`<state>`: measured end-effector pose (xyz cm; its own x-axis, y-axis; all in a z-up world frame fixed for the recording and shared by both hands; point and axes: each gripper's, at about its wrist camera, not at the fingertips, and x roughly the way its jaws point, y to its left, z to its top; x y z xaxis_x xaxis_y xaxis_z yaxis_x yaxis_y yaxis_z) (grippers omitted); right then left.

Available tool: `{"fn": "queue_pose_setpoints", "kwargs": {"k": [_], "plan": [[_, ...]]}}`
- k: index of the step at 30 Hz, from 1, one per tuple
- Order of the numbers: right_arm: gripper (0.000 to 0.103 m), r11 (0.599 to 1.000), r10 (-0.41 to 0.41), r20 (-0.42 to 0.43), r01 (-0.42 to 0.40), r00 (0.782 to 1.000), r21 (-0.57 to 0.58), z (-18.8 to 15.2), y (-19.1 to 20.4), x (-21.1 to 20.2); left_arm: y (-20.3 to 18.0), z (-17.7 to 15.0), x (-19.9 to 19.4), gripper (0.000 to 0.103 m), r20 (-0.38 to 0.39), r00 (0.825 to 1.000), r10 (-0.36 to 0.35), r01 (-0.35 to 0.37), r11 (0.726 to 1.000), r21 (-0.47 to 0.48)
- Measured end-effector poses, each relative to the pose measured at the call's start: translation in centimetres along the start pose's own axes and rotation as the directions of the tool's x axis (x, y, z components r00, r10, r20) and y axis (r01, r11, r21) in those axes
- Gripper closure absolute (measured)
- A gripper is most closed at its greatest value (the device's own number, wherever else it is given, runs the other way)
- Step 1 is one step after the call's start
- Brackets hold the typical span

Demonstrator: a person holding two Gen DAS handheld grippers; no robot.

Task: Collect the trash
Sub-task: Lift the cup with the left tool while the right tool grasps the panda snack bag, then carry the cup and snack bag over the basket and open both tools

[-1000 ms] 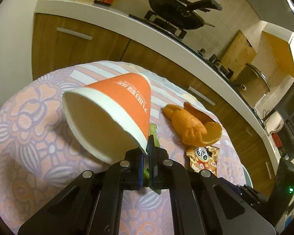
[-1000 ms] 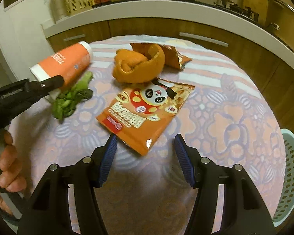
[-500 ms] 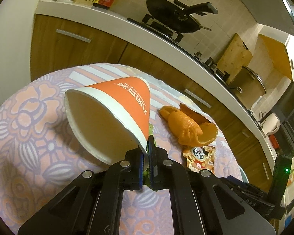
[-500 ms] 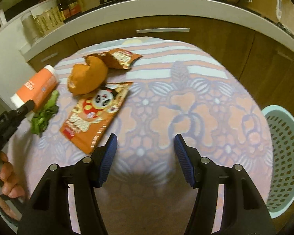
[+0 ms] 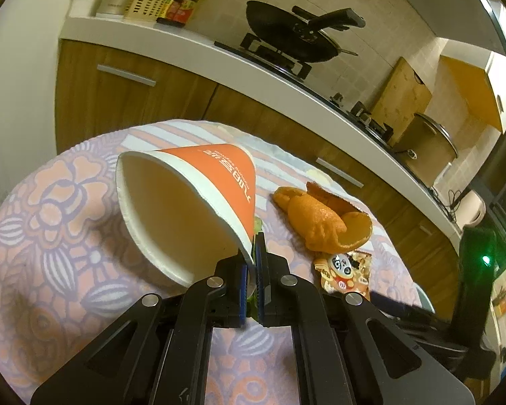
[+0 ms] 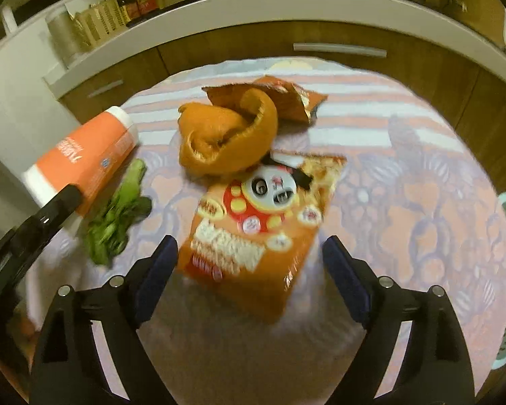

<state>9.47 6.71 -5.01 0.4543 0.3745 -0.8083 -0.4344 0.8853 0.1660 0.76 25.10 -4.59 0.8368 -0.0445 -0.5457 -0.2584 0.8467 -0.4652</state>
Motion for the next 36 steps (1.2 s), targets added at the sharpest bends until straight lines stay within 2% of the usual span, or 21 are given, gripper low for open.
{"fn": "queue_pose_setpoints", "kwargs": {"k": [6,8,10,11,12,15,21,24,30,36], "plan": [[0.019,0.991,-0.129,0.011,0.129,0.992,-0.042,0.4,1.8,1.3,-0.1,0.1,0.2,0.101,-0.009,1.0,-0.006,0.006,1.0,-0.004],[0.022,0.987,-0.147,0.026,0.148,0.989,-0.059,0.2,2.3,1.2,-0.2,0.0,0.2,0.101,-0.01,1.0,-0.013,0.013,1.0,0.001],[0.037,0.987,-0.146,0.036,0.148,0.989,-0.059,0.0,1.9,0.7,-0.4,-0.1,0.2,0.101,-0.01,1.0,-0.019,0.019,1.0,0.006],[0.054,0.986,-0.15,0.042,0.152,0.988,-0.065,-0.2,1.8,0.4,-0.5,-0.1,0.0,0.101,-0.005,1.0,-0.021,0.021,1.0,0.008],[0.062,0.99,-0.123,0.041,0.126,0.992,-0.069,-0.2,1.4,0.0,-0.7,-0.1,-0.2,0.101,0.004,1.0,-0.028,0.028,1.0,0.011],[0.07,0.994,-0.091,0.044,0.094,0.995,-0.063,-0.5,0.5,-0.9,-1.2,0.0,-1.0,0.101,0.028,0.999,-0.046,0.045,0.999,0.022],[0.076,0.997,-0.057,0.055,0.059,0.997,-0.041,-1.7,-1.3,-2.5,-2.4,-0.3,-2.2,0.101,0.037,0.997,-0.062,0.06,0.997,0.044],[0.076,0.997,-0.067,0.086,0.069,0.994,-0.029,-2.2,-2.4,-4.2,-3.1,-0.5,-3.0,0.101,0.049,0.996,-0.078,0.076,0.996,0.047],[0.076,0.995,-0.097,0.154,0.097,0.983,0.008,-2.5,-5.5,-7.6,-5.9,-0.7,-4.9,0.101,0.077,0.986,-0.146,0.14,0.987,0.074],[0.076,0.991,-0.123,0.213,0.11,0.969,0.072,-2.8,-9.6,-11.0,-10.2,-1.4,-5.1,0.101,0.061,0.973,-0.224,0.215,0.969,0.122]]}}
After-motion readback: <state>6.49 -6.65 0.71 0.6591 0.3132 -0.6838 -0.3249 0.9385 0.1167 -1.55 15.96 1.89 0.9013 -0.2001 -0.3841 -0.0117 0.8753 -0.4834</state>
